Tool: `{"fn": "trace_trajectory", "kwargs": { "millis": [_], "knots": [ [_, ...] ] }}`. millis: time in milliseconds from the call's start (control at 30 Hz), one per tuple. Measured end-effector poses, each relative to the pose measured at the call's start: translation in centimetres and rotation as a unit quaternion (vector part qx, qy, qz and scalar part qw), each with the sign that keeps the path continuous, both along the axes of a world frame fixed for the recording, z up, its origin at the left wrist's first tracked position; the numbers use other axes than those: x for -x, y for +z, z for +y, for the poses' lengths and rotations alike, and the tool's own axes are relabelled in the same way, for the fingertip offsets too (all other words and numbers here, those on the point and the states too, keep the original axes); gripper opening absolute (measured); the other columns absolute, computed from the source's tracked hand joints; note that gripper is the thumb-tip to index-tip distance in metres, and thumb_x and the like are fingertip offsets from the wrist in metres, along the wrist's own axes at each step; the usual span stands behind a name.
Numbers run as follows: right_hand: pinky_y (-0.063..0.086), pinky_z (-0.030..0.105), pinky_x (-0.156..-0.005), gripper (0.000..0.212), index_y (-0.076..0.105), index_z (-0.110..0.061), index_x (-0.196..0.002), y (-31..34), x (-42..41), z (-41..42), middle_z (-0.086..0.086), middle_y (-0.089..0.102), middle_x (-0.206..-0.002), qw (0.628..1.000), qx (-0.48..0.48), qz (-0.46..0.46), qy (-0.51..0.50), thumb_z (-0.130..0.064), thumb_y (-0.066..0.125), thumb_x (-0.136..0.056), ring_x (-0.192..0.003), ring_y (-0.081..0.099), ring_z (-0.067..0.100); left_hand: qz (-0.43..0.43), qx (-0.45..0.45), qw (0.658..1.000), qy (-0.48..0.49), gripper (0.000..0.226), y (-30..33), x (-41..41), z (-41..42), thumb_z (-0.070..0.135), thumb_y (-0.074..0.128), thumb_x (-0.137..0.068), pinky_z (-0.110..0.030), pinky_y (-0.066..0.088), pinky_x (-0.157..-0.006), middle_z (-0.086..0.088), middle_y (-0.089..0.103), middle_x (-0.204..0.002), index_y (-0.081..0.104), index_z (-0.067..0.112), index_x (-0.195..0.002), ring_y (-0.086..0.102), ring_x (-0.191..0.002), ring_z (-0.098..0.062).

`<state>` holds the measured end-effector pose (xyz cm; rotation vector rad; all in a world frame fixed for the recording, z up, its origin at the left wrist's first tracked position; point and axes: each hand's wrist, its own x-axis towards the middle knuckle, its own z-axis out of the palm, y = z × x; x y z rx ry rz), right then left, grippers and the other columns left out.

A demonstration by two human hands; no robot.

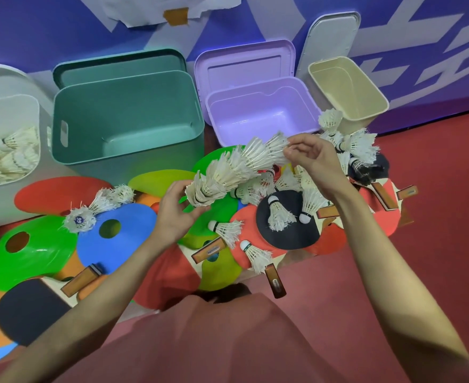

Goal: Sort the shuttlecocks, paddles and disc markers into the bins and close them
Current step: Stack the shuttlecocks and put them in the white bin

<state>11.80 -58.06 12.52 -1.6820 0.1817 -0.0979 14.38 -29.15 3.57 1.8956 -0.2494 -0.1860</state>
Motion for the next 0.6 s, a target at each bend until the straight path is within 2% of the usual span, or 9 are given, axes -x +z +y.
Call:
{"fn": "trace_trajectory", "kwargs": {
  "millis": [167,367,467,600],
  "knots": [
    [0.049,0.025,-0.077,0.020,0.066,-0.015,-0.099,-0.2,0.5,-0.3,-0.001,0.067,-0.091,0.999,-0.010,-0.012,-0.045,-0.013,0.071,-0.080,-0.086,0.061,0.012,-0.001,0.009,1.000,0.003,0.058,-0.2,0.2,-0.3,0.001,0.082,-0.069,-0.027,0.051,-0.082,-0.012,0.057,-0.116,0.051,0.039,-0.101,0.058,-0.105,-0.021],
    [0.049,0.020,-0.072,0.029,0.061,-0.003,-0.115,-0.2,1.1,-0.1,0.004,0.066,-0.090,0.999,-0.008,-0.002,-0.044,-0.006,0.065,-0.087,-0.084,0.062,0.008,-0.015,0.009,1.000,-0.006,0.058,-0.6,0.8,0.3,0.001,0.082,-0.070,-0.030,0.052,-0.083,-0.012,0.056,-0.115,0.051,0.038,-0.102,0.058,-0.106,-0.022],
    [0.049,0.020,-0.070,0.027,0.062,-0.003,-0.114,-0.4,1.4,0.4,0.003,0.067,-0.090,0.999,0.002,0.001,-0.048,-0.008,0.065,-0.088,-0.082,0.061,0.006,-0.014,0.011,1.000,-0.008,0.060,-1.2,1.4,1.1,0.001,0.082,-0.070,-0.035,0.052,-0.086,-0.015,0.056,-0.116,0.051,0.040,-0.104,0.058,-0.109,-0.026],
    [0.051,0.022,-0.071,0.020,0.063,-0.011,-0.110,-1.1,1.8,0.9,0.001,0.066,-0.086,0.999,0.021,0.012,-0.044,-0.011,0.064,-0.090,-0.083,0.062,0.003,-0.003,0.011,1.000,-0.004,0.058,-2.0,2.1,1.9,0.001,0.082,-0.069,-0.033,0.052,-0.088,-0.017,0.055,-0.117,0.052,0.034,-0.105,0.057,-0.110,-0.027]
  ]
}}
